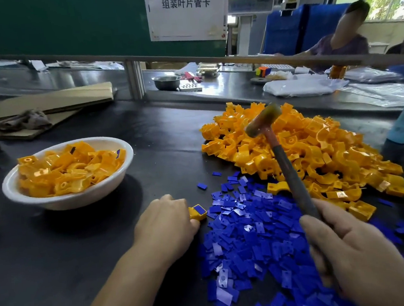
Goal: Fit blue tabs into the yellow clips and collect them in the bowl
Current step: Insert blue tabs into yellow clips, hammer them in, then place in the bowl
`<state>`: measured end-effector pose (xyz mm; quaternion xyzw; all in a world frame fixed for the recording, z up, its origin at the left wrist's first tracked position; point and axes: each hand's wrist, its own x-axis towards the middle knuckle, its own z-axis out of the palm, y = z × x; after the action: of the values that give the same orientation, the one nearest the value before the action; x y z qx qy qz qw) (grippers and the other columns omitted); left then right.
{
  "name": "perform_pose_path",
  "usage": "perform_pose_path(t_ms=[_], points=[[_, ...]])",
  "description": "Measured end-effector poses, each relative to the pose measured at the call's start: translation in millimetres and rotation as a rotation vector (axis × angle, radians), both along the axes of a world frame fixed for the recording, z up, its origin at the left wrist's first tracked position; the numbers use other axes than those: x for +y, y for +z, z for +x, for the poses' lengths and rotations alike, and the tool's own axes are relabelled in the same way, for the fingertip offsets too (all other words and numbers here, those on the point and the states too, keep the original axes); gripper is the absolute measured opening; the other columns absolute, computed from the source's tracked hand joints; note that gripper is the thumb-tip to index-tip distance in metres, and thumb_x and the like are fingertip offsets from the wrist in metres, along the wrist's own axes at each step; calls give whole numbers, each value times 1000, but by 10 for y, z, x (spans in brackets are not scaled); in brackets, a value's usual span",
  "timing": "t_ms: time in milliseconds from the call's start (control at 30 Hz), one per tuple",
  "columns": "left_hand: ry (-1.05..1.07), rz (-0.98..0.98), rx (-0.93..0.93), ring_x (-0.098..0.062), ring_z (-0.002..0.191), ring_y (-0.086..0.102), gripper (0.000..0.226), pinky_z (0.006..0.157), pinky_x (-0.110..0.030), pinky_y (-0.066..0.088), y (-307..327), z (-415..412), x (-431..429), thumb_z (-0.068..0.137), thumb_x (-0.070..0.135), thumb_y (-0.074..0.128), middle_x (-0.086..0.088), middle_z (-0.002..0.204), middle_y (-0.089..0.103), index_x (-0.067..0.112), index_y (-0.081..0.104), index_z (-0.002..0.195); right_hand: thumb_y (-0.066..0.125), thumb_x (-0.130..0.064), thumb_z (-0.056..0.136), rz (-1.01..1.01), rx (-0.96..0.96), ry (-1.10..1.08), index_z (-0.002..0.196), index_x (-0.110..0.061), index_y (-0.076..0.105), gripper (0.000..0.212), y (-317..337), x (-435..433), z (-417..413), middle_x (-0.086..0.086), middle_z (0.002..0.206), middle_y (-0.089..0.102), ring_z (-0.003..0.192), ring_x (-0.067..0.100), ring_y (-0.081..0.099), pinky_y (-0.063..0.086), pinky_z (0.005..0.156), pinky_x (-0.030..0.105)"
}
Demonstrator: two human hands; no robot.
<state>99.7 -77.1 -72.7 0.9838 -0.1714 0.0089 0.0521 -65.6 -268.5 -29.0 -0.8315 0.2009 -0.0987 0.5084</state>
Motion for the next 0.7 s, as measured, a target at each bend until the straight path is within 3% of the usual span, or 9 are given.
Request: perform_pose_path(t_ms=[67,200,300,433,567,700], points=[[-12,-16,-12,-19,99,56,34,68,-30,39,-18,4,-12,90,49,52,1,105,56,28,65,114,49,-34,92,-13,30,87,98,-47,54,16,-32,65,-4,-2,55,60,44,9,55,47,45,19],[-8,-29,-25,-21,99,58,36,68,-32,40,-39,24,-4,88,52,54,3,101,55,29,65,114,50,-43,91,-409,104,160,99,-53,46,13,-65,87,34,-13,77,63,74,-10,56,46,62,13],[-5,-13,-36,-22,99,58,35,69,-32,38,-42,25,-7,88,53,54,4,93,48,29,66,110,43,-53,90,-570,106,173,120,-59,33,32,-69,178,50,-25,81,56,77,-9,54,45,71,9],[-7,-40,-35,-22,99,58,32,69,-32,37,-53,35,-4,88,50,55,4,91,47,27,67,106,41,-54,89,-687,-5,146,126,-59,27,39,-94,211,5,-33,86,53,85,-5,56,43,76,6],[-12,-55,-10,-21,99,58,34,70,-32,40,-46,50,-7,87,53,56,5,93,48,30,67,110,33,-52,95,-780,136,240,136,-49,23,42,-94,224,59,-20,126,53,115,1,51,43,92,13],[-14,-61,-10,-21,97,58,34,68,-33,40,-50,53,-4,87,52,57,5,91,48,28,68,109,34,-56,93,-785,153,219,134,-54,24,42,-72,174,59,-24,124,54,116,-1,51,42,92,13]])
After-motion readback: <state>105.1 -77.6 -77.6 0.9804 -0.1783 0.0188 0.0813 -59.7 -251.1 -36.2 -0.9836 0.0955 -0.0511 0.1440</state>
